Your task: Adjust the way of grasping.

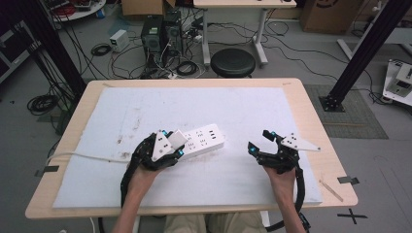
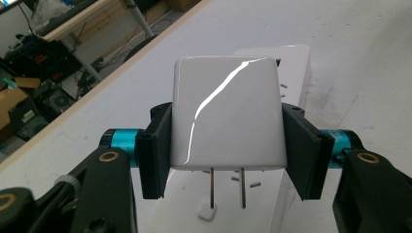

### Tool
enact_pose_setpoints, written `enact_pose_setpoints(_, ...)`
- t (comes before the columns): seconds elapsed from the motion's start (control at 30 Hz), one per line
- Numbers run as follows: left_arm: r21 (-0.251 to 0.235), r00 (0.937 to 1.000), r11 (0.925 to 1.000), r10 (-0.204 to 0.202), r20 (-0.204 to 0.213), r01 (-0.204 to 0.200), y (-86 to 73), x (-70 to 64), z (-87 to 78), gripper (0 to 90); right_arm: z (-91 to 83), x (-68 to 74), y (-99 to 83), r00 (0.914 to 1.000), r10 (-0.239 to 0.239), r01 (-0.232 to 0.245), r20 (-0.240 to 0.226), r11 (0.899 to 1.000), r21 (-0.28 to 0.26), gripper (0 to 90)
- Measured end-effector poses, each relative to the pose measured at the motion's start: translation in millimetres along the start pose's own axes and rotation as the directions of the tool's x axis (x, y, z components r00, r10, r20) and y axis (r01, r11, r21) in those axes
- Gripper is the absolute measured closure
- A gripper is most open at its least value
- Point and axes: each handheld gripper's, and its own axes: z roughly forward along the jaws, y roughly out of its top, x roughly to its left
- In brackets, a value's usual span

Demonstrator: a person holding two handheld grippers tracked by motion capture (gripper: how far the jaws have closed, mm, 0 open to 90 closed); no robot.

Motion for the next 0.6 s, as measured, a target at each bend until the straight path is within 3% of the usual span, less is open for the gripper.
enact_pose_setpoints(0.03,-0.006,0.9992,0.9993,0.037,-0.013,-0.037,4.3,-7.5,3.6,42.4,2.9,1.3,8.1,0.9986,0.018,-0.018,-0.05,1.0,0.006,19.8)
enact_pose_setpoints(0.07,-0.006,0.9992,0.9993,0.037,-0.013,-0.037,4.3,-7.5,3.6,42.4,2.9,1.3,8.1,0.9986,0.018,-0.018,-0.05,1.0,0.006,19.8)
enact_pose_setpoints(0.27,-0.047,0.9957,0.9952,0.085,-0.038,-0.086,8.9,-21.3,7.9,42.4,11.7,5.0,21.3,0.9869,0.039,-0.035,-0.157,0.999,0.029,19.8)
enact_pose_setpoints(0.37,-0.07,0.9938,0.9916,0.107,-0.03,-0.109,10.5,-27.6,9.1,42.5,14.9,7.1,24.6,0.9815,0.044,-0.037,-0.186,0.998,0.041,19.9)
enact_pose_setpoints(0.4,-0.078,0.9911,0.9882,0.13,-0.029,-0.132,11.8,-31.6,9.6,42.5,19.7,10.2,29.0,0.9723,0.057,-0.047,-0.227,0.998,0.049,19.9)
enact_pose_setpoints(0.47,-0.082,0.9905,0.9873,0.134,-0.028,-0.136,12.2,-32.8,9.8,42.5,21.0,10.7,29.8,0.9691,0.062,-0.052,-0.239,0.997,0.052,19.9)
enact_pose_setpoints(0.5,-0.091,0.9847,0.9806,0.171,-0.034,-0.173,14.7,-38.8,10.6,42.5,25.0,11.8,31.2,0.9587,0.075,-0.061,-0.274,0.996,0.059,19.9)
enact_pose_setpoints(0.6,-0.102,0.9772,0.972,0.209,-0.041,-0.212,17.7,-44.3,10.8,42.6,28.9,14.2,32.7,0.9511,0.077,-0.056,-0.299,0.995,0.077,20.0)
